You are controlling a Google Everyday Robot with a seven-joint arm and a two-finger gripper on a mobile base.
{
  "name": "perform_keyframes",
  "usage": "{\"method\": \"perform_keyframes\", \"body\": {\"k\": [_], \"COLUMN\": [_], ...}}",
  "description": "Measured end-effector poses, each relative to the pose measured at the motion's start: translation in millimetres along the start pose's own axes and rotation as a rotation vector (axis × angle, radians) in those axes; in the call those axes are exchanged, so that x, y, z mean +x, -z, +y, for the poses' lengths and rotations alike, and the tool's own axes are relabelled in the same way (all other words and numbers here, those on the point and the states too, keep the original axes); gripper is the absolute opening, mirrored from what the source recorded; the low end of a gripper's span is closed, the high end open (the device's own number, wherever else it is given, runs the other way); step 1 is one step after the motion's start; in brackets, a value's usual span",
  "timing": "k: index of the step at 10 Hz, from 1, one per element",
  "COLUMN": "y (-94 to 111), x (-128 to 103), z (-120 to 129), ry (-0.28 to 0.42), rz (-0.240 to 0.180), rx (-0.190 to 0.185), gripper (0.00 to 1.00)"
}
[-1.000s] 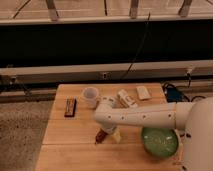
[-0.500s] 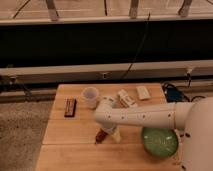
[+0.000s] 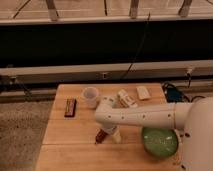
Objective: Place the pepper in the ceramic bowl
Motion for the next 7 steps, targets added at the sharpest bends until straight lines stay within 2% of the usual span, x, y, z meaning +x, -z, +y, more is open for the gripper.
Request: {"method": "perform_keyframes", "body": {"k": [7], "y": [-2.3], "x": [-0.8], "z": [1.2], "ry": [0.005], "rz": [-0.012], "rx": [-0.007], "gripper": [0.80]}}
